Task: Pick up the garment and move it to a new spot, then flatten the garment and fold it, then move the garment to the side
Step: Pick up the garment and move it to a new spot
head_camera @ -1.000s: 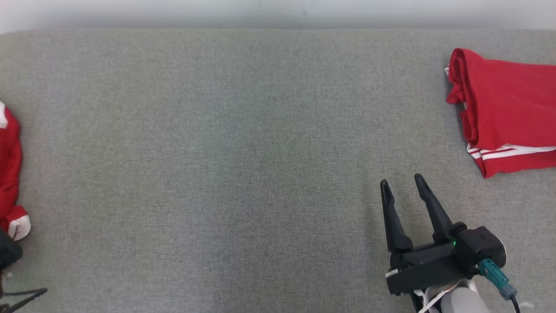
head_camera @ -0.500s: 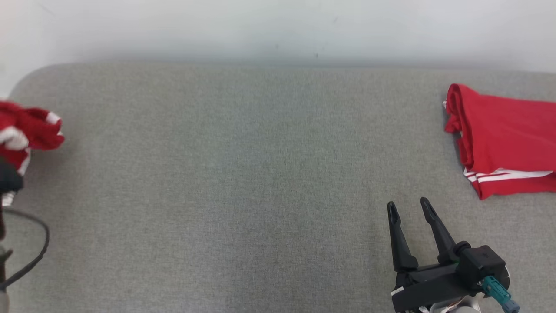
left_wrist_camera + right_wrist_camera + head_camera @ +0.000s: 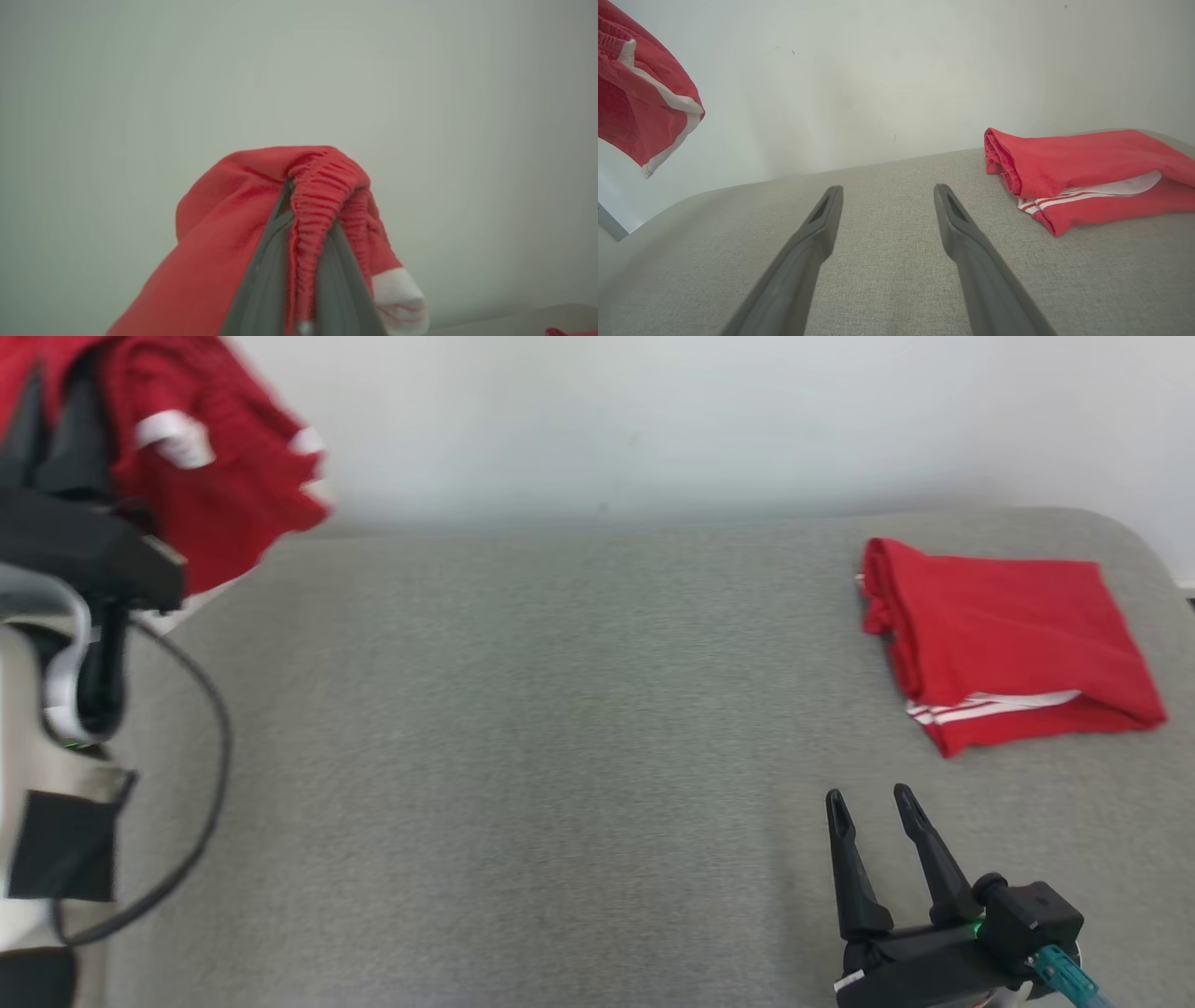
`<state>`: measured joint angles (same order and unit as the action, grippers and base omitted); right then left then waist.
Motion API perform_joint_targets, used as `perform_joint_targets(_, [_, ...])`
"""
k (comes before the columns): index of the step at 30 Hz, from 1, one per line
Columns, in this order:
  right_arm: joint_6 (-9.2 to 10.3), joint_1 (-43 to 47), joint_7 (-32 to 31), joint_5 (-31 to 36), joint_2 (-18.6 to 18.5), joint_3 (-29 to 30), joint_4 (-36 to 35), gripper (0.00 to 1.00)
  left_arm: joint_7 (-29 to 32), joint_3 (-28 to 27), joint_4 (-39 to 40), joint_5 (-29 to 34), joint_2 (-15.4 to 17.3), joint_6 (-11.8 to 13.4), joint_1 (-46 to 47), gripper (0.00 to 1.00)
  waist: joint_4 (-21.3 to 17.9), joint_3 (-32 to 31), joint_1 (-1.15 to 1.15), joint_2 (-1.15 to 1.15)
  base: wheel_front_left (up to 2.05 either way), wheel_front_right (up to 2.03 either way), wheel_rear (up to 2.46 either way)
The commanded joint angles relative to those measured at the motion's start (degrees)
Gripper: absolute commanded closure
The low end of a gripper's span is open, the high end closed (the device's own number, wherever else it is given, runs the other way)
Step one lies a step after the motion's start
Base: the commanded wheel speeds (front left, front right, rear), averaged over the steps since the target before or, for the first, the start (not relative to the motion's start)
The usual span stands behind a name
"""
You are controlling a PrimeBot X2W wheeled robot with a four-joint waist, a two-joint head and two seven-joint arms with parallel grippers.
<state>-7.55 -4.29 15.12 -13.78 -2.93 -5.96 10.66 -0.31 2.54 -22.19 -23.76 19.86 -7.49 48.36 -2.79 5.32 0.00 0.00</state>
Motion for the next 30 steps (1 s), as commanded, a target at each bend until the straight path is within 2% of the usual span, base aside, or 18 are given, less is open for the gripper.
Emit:
perform_joint_targets(1, [0.11,1.1,0.1,-0.5,0.0,0.1,0.3,0.00,0.9,0.7,2.2,-0.5,-1.3,0.3,0.0,1.00,-3.4,-1.1,0.00,0.00,0.00,0.00,0.00])
perform_joint_targets(10, [0.10,0.6,0.1,-2.2,0.0,0.4,0.4,0.00,4.2,6.4,11.3,-2.2,-8.5,1.0,-1.7,1.00,-9.8,0.0,0.00,0.00,0.00,0.00,0.00])
perform_joint_targets(16, [0.10,0.8,0.1,-2.6,0.1,0.8,0.7,0.00,3.8,9.8,11.9,-3.1,-12.2,0.8,-6.1,1.00,-10.9,1.1,0.00,0.00,0.00,0.00,0.00])
perform_joint_targets(22, [0.10,-0.1,0.1,-2.5,0.0,0.4,1.3,0.00,1.3,11.7,6.4,-3.9,-13.3,0.8,-14.6,1.00,-10.1,2.2,0.00,0.00,0.00,0.00,0.00])
perform_joint_targets(30, [0.10,-1.2,0.1,-2.1,0.0,-0.6,2.0,0.00,-3.0,14.8,-7.1,-3.4,-12.9,0.5,-23.8,1.00,-8.7,3.3,0.00,0.00,0.00,0.00,0.00])
